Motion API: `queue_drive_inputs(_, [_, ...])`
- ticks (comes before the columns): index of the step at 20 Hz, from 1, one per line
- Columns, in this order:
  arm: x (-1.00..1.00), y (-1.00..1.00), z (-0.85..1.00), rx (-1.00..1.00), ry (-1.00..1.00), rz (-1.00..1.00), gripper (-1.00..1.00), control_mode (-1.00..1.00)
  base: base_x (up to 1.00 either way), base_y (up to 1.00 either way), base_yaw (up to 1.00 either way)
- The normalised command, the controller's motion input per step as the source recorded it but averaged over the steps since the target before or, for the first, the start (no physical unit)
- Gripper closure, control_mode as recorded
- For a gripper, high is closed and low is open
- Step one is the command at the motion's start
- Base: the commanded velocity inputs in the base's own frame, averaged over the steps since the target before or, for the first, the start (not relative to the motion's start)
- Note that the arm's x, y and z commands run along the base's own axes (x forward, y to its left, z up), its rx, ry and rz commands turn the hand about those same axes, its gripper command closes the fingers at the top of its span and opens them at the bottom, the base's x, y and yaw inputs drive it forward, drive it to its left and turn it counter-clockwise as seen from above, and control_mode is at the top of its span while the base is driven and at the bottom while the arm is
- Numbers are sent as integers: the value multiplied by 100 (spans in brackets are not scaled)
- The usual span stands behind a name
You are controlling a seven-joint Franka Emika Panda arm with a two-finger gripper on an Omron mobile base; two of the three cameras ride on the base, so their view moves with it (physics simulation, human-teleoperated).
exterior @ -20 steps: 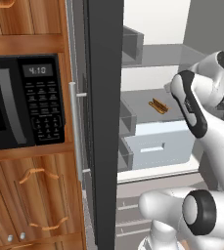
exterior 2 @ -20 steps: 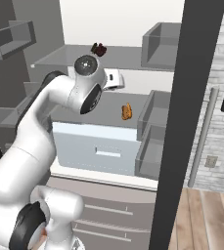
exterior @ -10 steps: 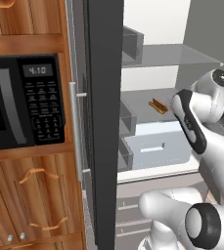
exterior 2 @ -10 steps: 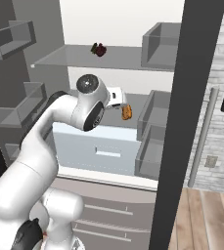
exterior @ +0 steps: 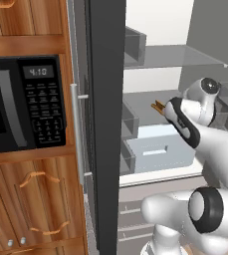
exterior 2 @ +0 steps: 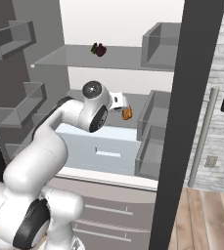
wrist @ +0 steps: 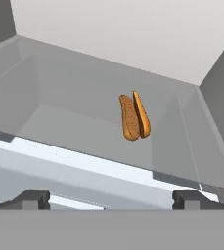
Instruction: Move the grapes and hotdog bun from the second highest shelf to the top shelf to make space. Then, place the pitcher from the counter on the cleared second highest shelf.
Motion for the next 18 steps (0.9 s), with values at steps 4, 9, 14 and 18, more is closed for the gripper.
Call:
queue_drive_inputs(4, [50,-11,-15,0,12,0,-100,-100,0,0,0])
queue_drive_inputs(9, [34,-29,-18,0,9,0,-100,-100,0,0,0])
queue_drive_inputs(14, [31,-22,-30,0,1,0,-100,-100,0,0,0])
queue_drive_inputs(18, [30,-1,-47,0,-1,0,-100,-100,0,0,0])
